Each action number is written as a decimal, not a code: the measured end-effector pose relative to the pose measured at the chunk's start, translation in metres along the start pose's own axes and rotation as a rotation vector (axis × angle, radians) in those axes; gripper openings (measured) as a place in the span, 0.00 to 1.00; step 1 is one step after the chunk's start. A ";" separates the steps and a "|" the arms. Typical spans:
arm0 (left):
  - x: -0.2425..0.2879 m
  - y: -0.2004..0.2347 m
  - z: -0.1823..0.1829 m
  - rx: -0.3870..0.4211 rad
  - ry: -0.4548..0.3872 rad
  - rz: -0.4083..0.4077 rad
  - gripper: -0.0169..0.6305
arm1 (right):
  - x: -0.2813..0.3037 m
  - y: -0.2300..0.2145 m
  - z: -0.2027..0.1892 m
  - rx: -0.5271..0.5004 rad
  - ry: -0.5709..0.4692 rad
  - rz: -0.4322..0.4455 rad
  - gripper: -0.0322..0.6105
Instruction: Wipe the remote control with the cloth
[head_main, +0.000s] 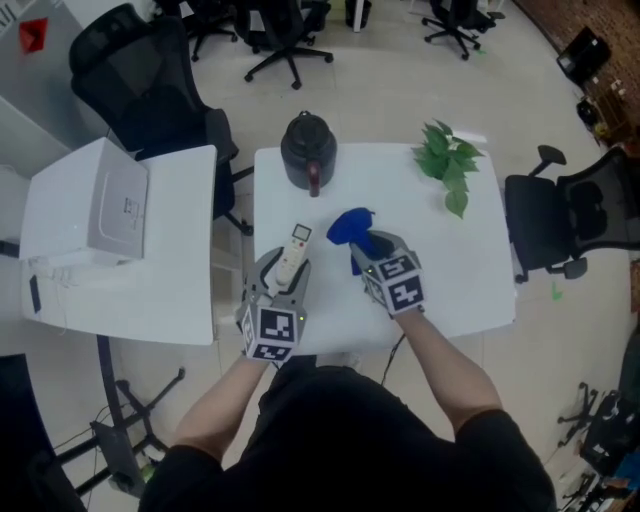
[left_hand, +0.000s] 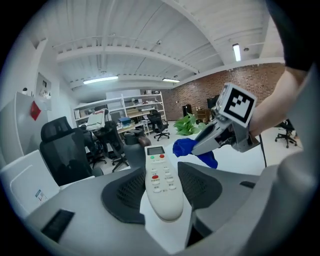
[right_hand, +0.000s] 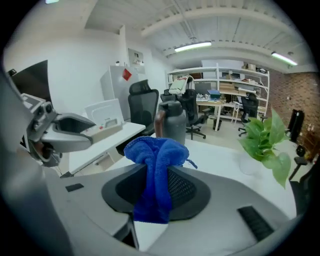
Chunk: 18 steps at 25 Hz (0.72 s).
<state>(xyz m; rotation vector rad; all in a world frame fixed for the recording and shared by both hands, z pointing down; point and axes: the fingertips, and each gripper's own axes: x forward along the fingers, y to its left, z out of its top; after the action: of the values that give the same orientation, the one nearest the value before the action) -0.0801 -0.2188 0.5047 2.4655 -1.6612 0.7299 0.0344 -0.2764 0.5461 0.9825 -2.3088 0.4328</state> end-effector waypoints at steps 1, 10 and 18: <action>-0.006 -0.008 0.006 0.021 -0.011 0.003 0.35 | -0.017 0.009 0.006 -0.010 -0.028 0.024 0.26; -0.057 -0.089 0.030 0.206 -0.039 0.052 0.35 | -0.150 0.095 0.033 -0.222 -0.183 0.252 0.26; -0.091 -0.128 0.038 0.410 -0.028 0.053 0.35 | -0.177 0.166 -0.004 -0.410 -0.058 0.412 0.26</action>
<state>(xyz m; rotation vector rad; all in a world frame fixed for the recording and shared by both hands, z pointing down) 0.0200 -0.1011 0.4572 2.7083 -1.7400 1.1511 0.0121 -0.0666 0.4271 0.3258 -2.5152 0.0784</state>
